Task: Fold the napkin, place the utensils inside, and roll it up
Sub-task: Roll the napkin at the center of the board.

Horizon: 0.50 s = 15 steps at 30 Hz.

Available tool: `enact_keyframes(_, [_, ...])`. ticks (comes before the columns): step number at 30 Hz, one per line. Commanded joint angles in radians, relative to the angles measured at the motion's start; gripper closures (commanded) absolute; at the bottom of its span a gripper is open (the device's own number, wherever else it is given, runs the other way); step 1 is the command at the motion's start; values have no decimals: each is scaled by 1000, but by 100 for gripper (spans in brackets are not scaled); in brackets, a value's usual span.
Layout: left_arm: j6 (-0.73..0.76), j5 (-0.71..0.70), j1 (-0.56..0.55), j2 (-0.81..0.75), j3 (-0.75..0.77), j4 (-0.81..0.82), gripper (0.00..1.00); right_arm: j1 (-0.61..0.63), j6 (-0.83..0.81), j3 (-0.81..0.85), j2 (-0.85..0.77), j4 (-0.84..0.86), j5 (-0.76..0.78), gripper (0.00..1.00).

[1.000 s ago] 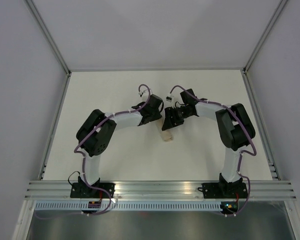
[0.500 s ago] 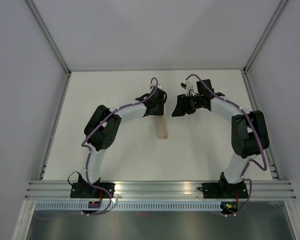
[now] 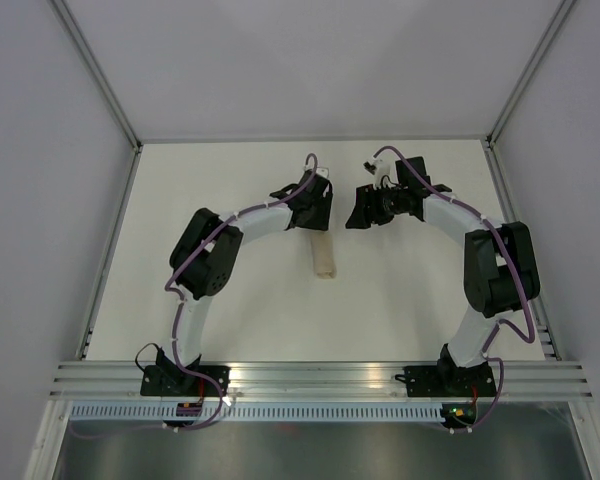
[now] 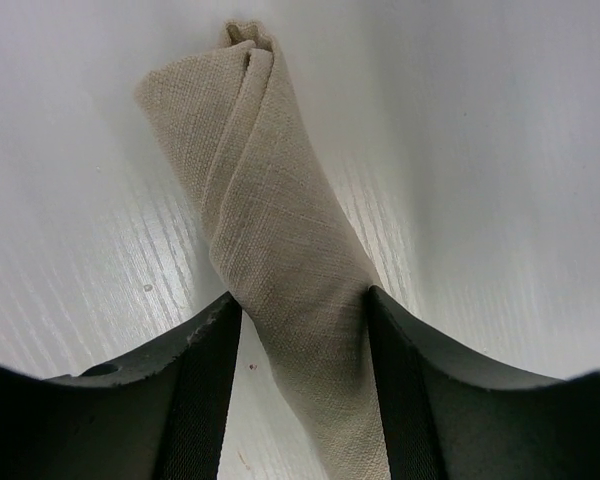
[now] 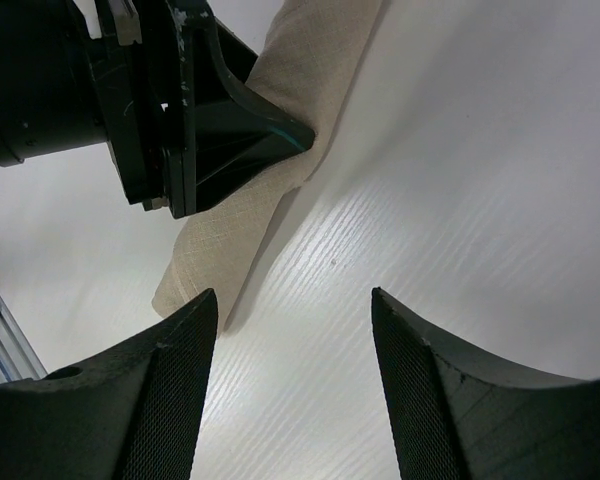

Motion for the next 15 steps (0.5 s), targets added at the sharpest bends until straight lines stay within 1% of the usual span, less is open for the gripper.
enact_keyframes(1, [50,38,12,-23,27,-3,41,-9,-3,-3,-24,22,16,31])
enact_keyframes(7, [49,83,23,-87,11,36,38,-12,-3,4,-21,23,27,29])
enact_keyframes(15, [35,124,56,-167,-12,71,37,-26,-29,11,-26,25,30,26])
